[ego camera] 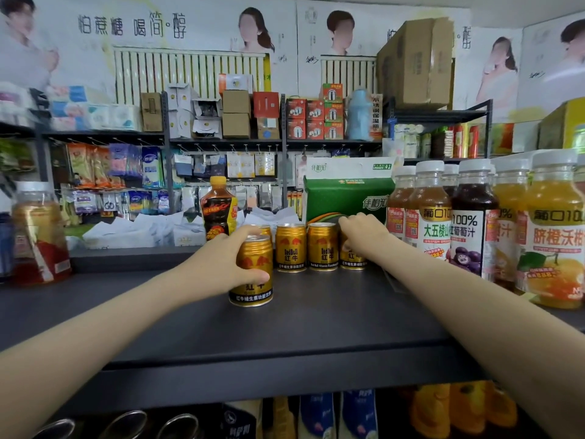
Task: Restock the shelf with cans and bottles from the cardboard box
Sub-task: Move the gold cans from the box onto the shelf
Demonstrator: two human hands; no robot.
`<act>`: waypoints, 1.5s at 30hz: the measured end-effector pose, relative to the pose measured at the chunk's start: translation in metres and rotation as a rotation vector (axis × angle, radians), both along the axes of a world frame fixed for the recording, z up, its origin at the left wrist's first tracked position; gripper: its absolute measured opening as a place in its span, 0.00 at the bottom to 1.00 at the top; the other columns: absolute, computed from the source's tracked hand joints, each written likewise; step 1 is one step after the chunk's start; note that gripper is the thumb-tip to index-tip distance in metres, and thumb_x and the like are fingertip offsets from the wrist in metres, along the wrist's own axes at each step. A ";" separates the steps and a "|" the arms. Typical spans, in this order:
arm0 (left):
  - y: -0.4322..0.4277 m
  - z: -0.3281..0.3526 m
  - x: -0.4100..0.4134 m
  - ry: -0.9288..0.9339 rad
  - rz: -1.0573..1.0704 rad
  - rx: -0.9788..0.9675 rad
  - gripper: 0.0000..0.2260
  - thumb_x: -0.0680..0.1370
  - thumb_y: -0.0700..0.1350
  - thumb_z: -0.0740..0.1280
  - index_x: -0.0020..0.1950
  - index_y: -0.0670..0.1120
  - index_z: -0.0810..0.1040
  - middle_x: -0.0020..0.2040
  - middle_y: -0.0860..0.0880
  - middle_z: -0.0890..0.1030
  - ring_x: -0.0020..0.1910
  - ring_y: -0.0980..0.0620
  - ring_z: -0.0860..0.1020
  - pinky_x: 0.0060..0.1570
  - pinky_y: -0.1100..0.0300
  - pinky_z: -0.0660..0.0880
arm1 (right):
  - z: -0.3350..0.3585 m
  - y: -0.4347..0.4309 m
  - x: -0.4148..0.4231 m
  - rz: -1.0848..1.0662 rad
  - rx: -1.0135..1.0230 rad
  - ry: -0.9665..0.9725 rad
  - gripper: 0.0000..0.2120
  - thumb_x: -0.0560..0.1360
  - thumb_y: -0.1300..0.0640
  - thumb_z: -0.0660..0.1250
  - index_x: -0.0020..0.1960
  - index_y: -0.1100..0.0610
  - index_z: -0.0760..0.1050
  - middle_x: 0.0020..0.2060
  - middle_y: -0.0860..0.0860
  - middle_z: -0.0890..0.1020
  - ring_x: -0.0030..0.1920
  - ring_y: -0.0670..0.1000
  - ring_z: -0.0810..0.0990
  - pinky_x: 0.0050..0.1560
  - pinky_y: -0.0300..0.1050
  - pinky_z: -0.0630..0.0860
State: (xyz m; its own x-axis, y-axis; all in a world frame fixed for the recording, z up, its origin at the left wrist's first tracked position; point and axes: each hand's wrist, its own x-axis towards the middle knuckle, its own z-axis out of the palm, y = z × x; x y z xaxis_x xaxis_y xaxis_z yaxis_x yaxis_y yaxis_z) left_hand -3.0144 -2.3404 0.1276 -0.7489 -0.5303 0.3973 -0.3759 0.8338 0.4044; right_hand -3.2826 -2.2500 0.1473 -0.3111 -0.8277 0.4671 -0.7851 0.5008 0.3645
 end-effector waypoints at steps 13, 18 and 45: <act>0.000 -0.003 0.010 -0.150 0.077 -0.193 0.43 0.72 0.55 0.72 0.76 0.63 0.45 0.76 0.50 0.44 0.74 0.44 0.59 0.65 0.56 0.68 | -0.006 0.001 -0.019 0.042 0.119 -0.065 0.43 0.71 0.62 0.72 0.77 0.58 0.49 0.70 0.60 0.65 0.70 0.59 0.65 0.67 0.50 0.67; -0.005 -0.007 0.012 -0.179 0.046 -0.212 0.47 0.71 0.54 0.74 0.76 0.63 0.43 0.74 0.59 0.36 0.75 0.44 0.58 0.67 0.55 0.69 | -0.002 0.000 -0.021 -0.001 0.111 -0.120 0.45 0.70 0.57 0.74 0.77 0.53 0.49 0.68 0.57 0.67 0.67 0.59 0.68 0.57 0.52 0.73; -0.043 -0.008 0.050 -0.356 0.006 -0.483 0.41 0.78 0.54 0.66 0.77 0.58 0.37 0.78 0.52 0.41 0.77 0.49 0.46 0.73 0.54 0.53 | -0.010 -0.041 0.108 0.684 0.027 -1.022 0.28 0.74 0.59 0.71 0.66 0.46 0.59 0.58 0.50 0.76 0.57 0.49 0.78 0.61 0.49 0.75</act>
State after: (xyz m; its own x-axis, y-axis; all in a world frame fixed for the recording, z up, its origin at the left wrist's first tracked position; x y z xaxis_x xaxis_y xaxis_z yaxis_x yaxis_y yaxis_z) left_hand -2.9643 -2.3829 0.1192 -0.8775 -0.3571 0.3202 -0.4244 0.8891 -0.1714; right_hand -3.1745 -2.2913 0.1376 -0.0221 -0.9696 0.2437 -0.8136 -0.1242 -0.5680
